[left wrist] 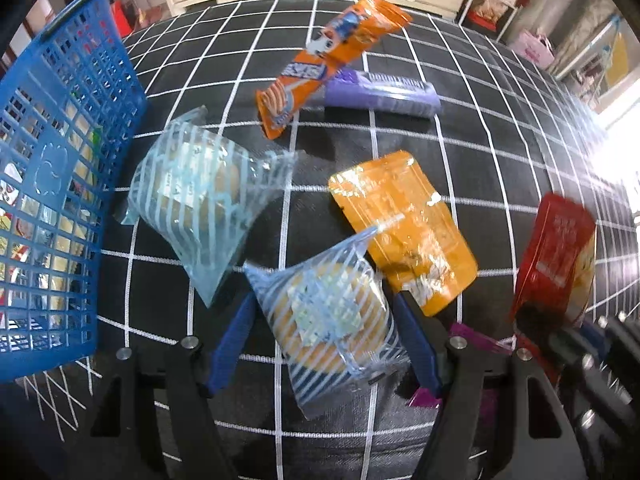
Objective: Organize snacks
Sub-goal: 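Lift the red snack bag with the right gripper while the left gripper approaches the clear round bag, then grasp the clear round bag with the left gripper while the right gripper carries the red bag over the basket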
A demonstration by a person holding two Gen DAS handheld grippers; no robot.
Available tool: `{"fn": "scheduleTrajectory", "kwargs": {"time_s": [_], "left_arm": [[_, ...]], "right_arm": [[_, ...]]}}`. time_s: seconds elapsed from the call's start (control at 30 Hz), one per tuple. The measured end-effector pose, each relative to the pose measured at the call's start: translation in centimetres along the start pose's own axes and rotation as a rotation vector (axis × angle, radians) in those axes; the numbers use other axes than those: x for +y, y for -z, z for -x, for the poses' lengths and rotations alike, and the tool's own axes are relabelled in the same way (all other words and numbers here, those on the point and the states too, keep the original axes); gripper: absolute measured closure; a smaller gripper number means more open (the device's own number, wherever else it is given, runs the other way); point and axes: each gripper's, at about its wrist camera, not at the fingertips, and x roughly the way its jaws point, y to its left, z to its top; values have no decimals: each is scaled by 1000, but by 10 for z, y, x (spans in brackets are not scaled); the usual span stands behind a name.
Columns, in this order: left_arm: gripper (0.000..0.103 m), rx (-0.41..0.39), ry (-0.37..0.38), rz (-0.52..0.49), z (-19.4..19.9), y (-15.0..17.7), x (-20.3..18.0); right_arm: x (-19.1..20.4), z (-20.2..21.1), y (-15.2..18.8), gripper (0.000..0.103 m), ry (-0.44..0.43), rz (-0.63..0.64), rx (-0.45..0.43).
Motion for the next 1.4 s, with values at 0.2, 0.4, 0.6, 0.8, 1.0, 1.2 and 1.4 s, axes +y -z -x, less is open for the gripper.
{"fn": "scheduleTrajectory", "kwargs": {"time_s": [0.2, 0.4, 0.6, 0.8, 1.0, 1.2, 1.4], "left_arm": [[51, 0, -5, -67, 8, 22, -25], [51, -22, 40, -101, 33, 52, -15], [51, -84, 61, -145, 77, 74, -7], [51, -177, 114, -171, 131, 83, 4], [51, -271, 163, -173, 181, 79, 48], [51, -342, 171, -164, 212, 80, 91], [51, -374, 147, -142, 229, 72, 139]], "right_arm": [[5, 2, 0, 89, -22, 0, 1], [14, 14, -4, 89, 24, -5, -3], [38, 34, -10, 89, 51, 4, -5], [71, 70, -19, 89, 69, 34, -56], [104, 102, -29, 89, 79, 68, -115], [136, 113, -41, 89, 63, 101, -147], [165, 106, -50, 89, 14, 113, -159]]}}
